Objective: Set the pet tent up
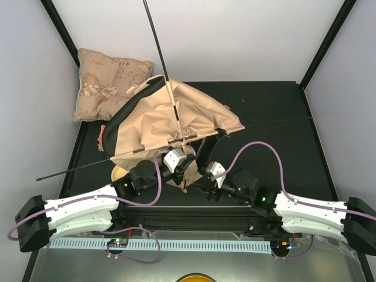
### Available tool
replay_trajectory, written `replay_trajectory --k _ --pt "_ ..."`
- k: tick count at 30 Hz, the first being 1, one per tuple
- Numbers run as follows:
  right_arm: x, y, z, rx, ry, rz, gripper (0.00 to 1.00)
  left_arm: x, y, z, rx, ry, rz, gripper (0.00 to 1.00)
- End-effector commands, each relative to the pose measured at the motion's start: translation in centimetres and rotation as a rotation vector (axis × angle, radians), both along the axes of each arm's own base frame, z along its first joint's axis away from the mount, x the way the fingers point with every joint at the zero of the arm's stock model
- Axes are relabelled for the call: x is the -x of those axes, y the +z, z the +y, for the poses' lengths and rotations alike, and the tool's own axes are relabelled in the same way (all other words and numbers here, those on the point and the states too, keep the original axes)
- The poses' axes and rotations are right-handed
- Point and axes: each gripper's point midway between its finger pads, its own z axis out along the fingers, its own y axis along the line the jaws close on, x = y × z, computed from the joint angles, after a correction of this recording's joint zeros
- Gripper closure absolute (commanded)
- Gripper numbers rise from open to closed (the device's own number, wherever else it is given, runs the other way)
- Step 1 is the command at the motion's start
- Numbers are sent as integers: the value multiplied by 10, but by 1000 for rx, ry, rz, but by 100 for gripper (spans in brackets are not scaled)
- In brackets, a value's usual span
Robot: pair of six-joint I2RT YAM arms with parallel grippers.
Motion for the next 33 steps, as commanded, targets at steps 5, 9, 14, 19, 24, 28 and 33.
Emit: replay_trajectory --k 5,9,14,19,24,28,33 --pt "-44 10 -21 -70 -313 66 0 6 -61 8 -194 5 98 98" --pt "-56 19 -15 -16 -341 -13 0 0 -62 13 -202 53 106 98" --pt "-75 42 4 -3 -360 -174 0 -14 -63 25 -225 154 106 98" --pt "-107 41 36 133 -362 -271 0 -28 -60 35 -242 234 81 99" --pt "-131 41 53 67 -294 -198 0 -43 -61 42 -234 285 81 98" --pt "-151 43 52 72 -304 -203 0 -60 -64 53 -222 347 106 98" --pt "-179 31 61 202 -270 -260 0 -77 -66 68 -197 424 150 98"
